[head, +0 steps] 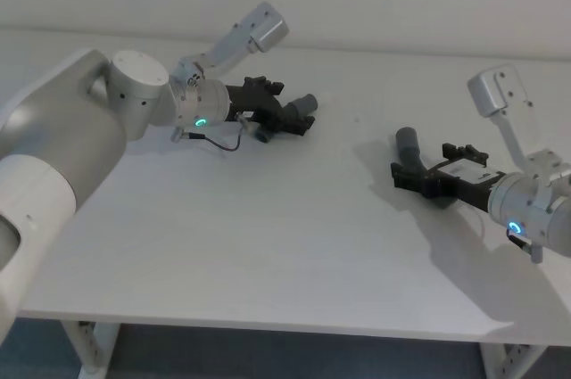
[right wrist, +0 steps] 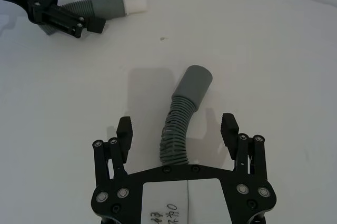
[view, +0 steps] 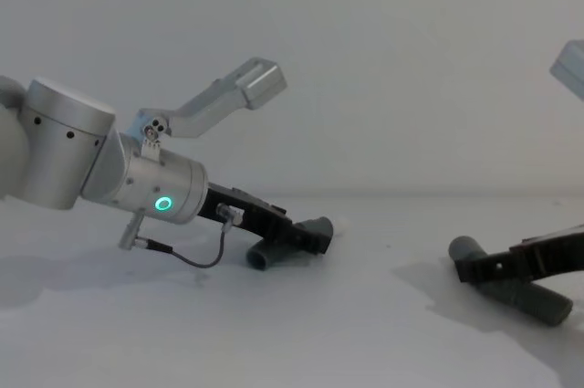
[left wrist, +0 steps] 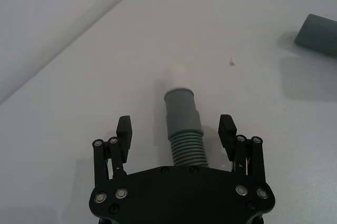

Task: Use both hands to pick up one end of the pipe from the table, align the ends, and insert them.

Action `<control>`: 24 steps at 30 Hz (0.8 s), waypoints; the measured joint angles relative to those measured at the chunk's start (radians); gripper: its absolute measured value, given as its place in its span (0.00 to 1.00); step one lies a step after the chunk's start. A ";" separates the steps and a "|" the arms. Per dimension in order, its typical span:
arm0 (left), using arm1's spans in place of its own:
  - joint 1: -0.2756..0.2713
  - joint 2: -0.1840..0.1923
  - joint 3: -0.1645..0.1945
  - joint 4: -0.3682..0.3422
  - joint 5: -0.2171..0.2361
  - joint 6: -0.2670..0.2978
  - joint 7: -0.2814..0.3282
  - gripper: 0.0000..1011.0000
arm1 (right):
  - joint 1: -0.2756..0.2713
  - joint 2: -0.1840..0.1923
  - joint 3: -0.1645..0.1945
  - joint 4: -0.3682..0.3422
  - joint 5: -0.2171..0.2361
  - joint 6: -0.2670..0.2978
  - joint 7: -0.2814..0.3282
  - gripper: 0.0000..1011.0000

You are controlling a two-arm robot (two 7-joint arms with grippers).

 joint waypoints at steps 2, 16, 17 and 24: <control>-0.001 -0.001 0.000 0.002 0.001 0.001 -0.004 0.99 | 0.001 -0.001 0.000 0.002 0.000 0.001 0.002 0.99; -0.003 -0.003 -0.009 0.004 0.000 0.028 -0.057 0.99 | 0.011 -0.011 -0.006 0.020 -0.010 0.004 0.019 0.99; -0.003 -0.003 -0.010 0.004 0.000 0.030 -0.060 0.99 | 0.011 -0.012 -0.006 0.021 -0.010 0.005 0.020 0.99; -0.003 -0.003 -0.014 0.001 -0.001 0.044 -0.078 0.99 | 0.015 -0.016 -0.011 0.034 -0.018 0.013 0.027 0.99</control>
